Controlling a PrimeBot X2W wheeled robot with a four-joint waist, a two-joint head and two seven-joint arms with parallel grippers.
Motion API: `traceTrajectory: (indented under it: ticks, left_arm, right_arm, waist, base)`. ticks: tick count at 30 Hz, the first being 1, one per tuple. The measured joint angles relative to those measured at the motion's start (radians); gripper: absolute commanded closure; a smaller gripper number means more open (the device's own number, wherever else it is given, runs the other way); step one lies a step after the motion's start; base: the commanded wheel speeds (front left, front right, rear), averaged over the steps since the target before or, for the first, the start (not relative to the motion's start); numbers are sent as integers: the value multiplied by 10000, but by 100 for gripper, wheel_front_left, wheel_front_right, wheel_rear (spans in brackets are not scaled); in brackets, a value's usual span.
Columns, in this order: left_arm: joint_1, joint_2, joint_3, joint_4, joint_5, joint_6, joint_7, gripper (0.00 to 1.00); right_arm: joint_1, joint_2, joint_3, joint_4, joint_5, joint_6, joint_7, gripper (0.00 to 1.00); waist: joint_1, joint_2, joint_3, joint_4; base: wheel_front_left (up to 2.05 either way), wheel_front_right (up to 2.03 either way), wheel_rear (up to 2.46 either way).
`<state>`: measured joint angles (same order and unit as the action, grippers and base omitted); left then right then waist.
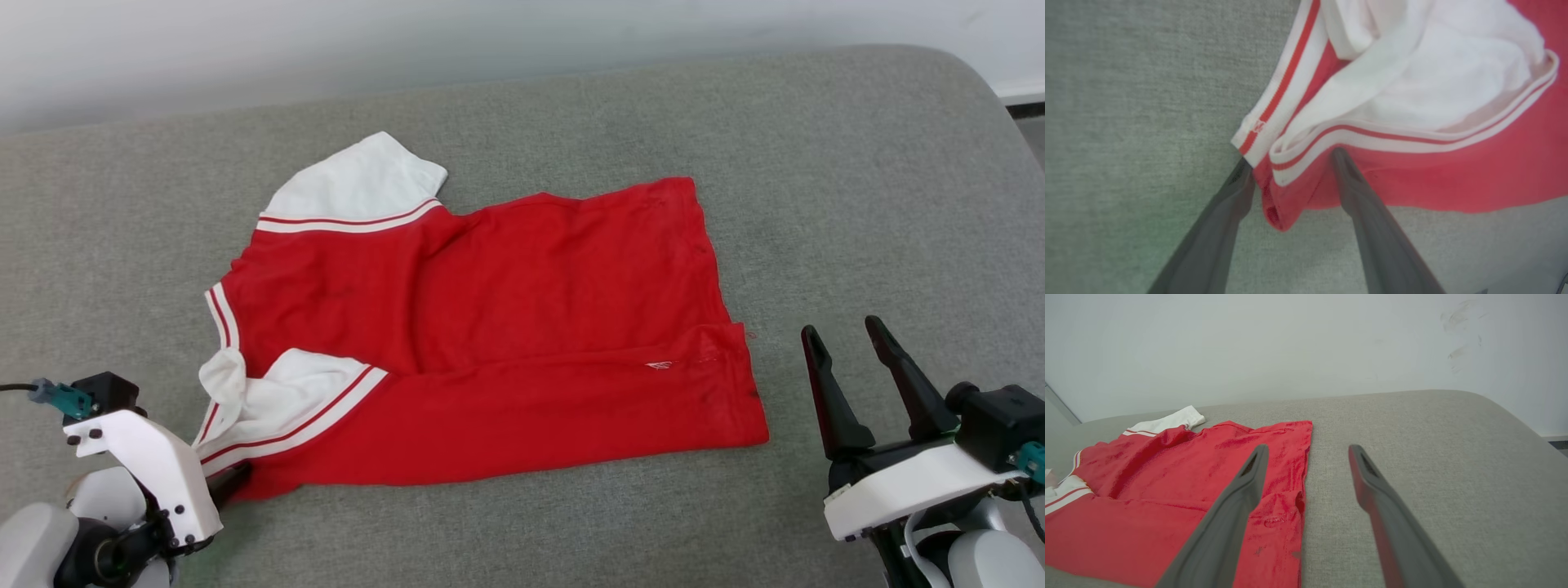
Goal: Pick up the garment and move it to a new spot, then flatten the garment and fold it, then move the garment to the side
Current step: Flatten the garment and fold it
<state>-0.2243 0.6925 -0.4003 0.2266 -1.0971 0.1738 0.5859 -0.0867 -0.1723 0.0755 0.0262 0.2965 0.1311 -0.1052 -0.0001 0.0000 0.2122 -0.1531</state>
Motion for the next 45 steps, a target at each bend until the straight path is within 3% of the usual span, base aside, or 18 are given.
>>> traceTrajectory:
  ticks: [9, 16, 20, 29, 30, 31, 32, 45]
  left_arm:
    - [-149, -330, -23, 297, -33, -301, -347, 100]
    - [-88, -330, -81, -685, 610, -88, -1108, 100]
    - [-205, -316, -140, -1419, 832, 44, -1214, 100]
    - [-687, -502, -453, -1935, 1208, 33, -1246, 100]
    - [-699, -520, -476, -1941, 1252, 31, -1290, 100]
    - [-704, -535, -487, -1935, 1267, 31, -1331, 100]
    - [-705, -556, -506, -1929, 1285, 29, -1338, 100]
    - [-134, -602, -558, -1889, 1333, 167, -1672, 100]
  right_arm:
    - [-7, -282, -217, 224, 575, 0, 1383, 0]
    - [-224, -961, -228, 892, 1705, 0, 5315, 0]
    - [-595, -1145, -217, 1103, 1990, 0, 7047, 0]
    - [-1710, -876, 163, 2219, 2109, 0, 7887, 0]
    - [-1820, -872, 194, 2429, 2188, 0, 7935, 19]
    - [-1911, -874, 238, 2581, 2236, -2, 7961, 64]
    - [-1991, -884, 284, 2702, 2242, -4, 7965, 100]
    - [-2141, -1118, 1160, 2995, 2671, -2, 7777, 100]
  waist:
    - [0, 0, 44, -15]
    - [1, 0, -168, 447]
    - [1, 0, -78, 824]
    - [2, 0, 486, 1534]
    - [2, 0, 527, 1588]
    - [1, 0, 552, 1633]
    - [1, 0, 557, 1670]
    - [2, 0, -328, 1625]
  base:
    - [0, 0, 0]
    - [0, 0, 0]
    - [0, 0, 0]
    - [0, 0, 0]
    - [0, 0, 0]
    - [0, 0, 0]
    - [0, 0, 0]
    - [0, 0, 0]
